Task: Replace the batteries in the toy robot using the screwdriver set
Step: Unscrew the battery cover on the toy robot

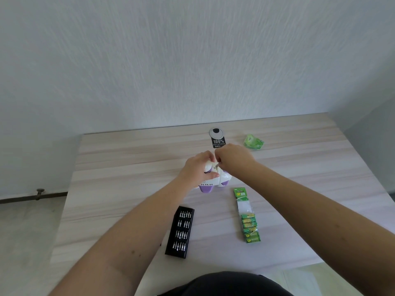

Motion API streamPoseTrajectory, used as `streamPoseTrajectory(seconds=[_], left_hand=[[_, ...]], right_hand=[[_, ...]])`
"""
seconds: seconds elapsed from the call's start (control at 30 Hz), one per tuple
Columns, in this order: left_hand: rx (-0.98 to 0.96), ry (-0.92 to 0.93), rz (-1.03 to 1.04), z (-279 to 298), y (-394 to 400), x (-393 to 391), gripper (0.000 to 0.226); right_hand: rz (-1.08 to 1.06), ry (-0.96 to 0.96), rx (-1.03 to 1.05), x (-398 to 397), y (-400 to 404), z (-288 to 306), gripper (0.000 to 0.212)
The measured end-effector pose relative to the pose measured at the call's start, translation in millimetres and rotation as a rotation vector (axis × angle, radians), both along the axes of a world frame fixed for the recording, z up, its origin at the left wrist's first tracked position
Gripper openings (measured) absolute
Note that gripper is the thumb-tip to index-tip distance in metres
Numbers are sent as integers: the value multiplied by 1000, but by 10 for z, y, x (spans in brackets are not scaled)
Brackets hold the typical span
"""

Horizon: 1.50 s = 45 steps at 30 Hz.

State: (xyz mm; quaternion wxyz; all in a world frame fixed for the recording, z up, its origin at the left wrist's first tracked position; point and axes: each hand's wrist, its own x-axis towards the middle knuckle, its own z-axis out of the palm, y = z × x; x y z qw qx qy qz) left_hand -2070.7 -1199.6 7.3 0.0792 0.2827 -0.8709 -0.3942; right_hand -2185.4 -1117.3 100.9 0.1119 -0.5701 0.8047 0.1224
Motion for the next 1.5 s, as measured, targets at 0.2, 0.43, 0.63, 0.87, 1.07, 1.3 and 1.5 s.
streamPoseTrajectory(seconds=[0.2,0.43,0.63,0.87,1.07,1.3,1.5], left_hand=[[2,4,-2,9,-1,6,41],[23,-3,1,18,-2,6,41],[16,-8,-5,17,-4,-3,42],[9,4,-7,23,-2,10,41],[-1,0,-14,13,-2,11,41],[40,-17,-11,61,0,11,40],[20,-36,4,66,21,18,41]], right_hand=[[10,6,-10,-1,8,-7,18],[-2,2,-9,-18,17,16,16],[-21,-8,-13,-28,58,52,18],[-91,-68,-95,-56,220,145,15],[-277,-392,-282,-85,724,180,15],[-600,-759,-390,121,1301,-360,8],[-868,-943,-359,479,1485,-1030,7]])
